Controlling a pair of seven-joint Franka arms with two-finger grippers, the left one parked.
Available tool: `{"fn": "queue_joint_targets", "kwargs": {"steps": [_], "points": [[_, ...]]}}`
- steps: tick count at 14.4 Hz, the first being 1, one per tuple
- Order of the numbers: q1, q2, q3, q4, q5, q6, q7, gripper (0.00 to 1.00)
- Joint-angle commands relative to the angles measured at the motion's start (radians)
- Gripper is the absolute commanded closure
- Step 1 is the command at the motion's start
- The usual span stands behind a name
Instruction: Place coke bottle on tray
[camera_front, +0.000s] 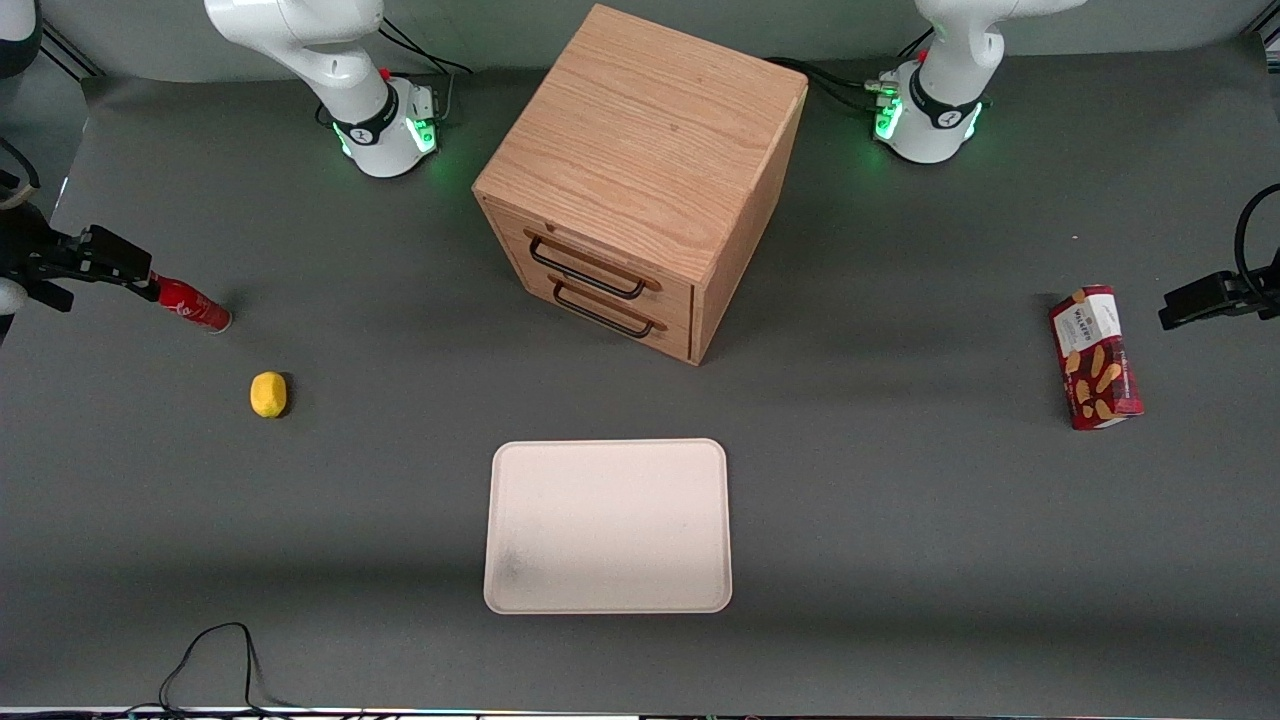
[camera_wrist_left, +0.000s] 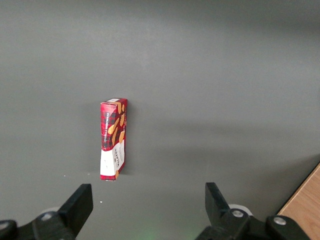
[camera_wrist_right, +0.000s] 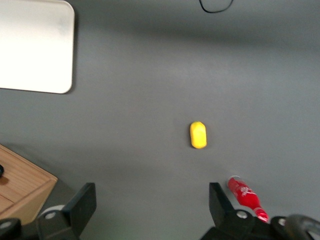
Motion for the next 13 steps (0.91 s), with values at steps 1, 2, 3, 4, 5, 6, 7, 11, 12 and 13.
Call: {"fn": "queue_joint_targets", "kwargs": {"steps": [1,2,3,4,5,6,7,11,12,13], "points": [[0.011,-0.044,-0.070,-0.045,-0.018,-0.006,-0.093,0.00],[0.013,-0.053,-0.103,-0.061,-0.018,-0.002,-0.132,0.00],[0.013,-0.067,-0.130,-0.074,-0.018,0.002,-0.175,0.00],[0.013,-0.083,-0.162,-0.097,-0.018,0.011,-0.213,0.00],[0.014,-0.102,-0.201,-0.122,-0.018,0.023,-0.257,0.00],[0.014,-0.125,-0.235,-0.151,-0.019,0.038,-0.308,0.00],[0.013,-0.151,-0.268,-0.183,-0.023,0.057,-0.354,0.00],[0.013,-0.304,-0.357,-0.349,-0.121,0.118,-0.431,0.00],[0.013,-0.335,-0.377,-0.376,-0.128,0.120,-0.442,0.00],[0.011,-0.358,-0.394,-0.400,-0.130,0.118,-0.457,0.00]]}}
